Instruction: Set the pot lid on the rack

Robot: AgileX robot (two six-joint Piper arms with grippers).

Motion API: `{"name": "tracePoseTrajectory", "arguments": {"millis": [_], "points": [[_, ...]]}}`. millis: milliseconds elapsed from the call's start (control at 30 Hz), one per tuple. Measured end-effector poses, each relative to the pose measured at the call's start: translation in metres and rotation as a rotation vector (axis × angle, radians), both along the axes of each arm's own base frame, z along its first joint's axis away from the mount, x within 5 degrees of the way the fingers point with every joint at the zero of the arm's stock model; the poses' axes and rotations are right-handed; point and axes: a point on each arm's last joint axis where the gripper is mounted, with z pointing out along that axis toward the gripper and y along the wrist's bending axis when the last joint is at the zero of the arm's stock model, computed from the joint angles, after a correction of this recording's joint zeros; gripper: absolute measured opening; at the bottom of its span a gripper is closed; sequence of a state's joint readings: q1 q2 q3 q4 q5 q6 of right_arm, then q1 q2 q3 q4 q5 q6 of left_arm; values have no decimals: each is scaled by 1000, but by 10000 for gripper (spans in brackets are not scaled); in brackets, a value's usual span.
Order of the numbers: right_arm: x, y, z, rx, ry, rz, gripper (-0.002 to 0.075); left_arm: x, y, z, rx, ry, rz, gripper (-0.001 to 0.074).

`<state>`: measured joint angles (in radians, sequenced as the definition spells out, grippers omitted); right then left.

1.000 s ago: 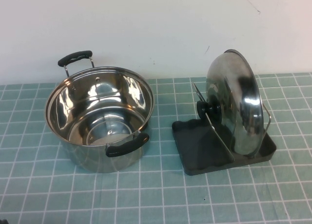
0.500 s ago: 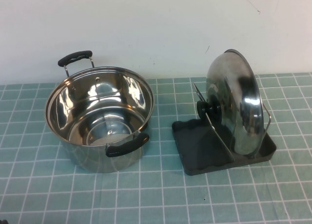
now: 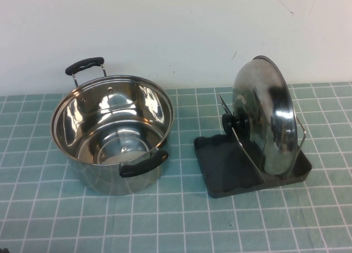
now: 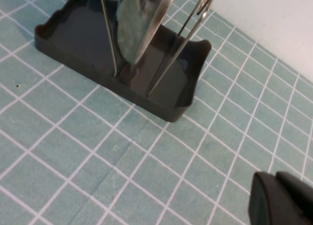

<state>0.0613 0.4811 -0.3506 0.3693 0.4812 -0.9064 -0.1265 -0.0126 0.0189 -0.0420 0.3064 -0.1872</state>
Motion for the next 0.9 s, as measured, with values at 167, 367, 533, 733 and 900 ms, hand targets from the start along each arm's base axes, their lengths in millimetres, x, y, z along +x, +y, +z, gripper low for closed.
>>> {"name": "tracePoseTrajectory", "arguments": {"millis": [167, 367, 533, 733, 900], "points": [[0, 0, 0, 0, 0, 0, -1, 0, 0, 0, 0, 0, 0, -2], [-11, -4, 9, -6, -147, -38, -1, 0, 0, 0, 0, 0, 0, -2], [-25, -17, -3, 76, -217, -232, -1, 0, 0, 0, 2, 0, 0, -2], [-36, -27, -41, 163, -192, -391, -1, 0, 0, 0, 4, 0, -1, -2], [-40, -28, -76, 200, -150, -425, -1, 0, 0, 0, 4, 0, -1, -2]]}}
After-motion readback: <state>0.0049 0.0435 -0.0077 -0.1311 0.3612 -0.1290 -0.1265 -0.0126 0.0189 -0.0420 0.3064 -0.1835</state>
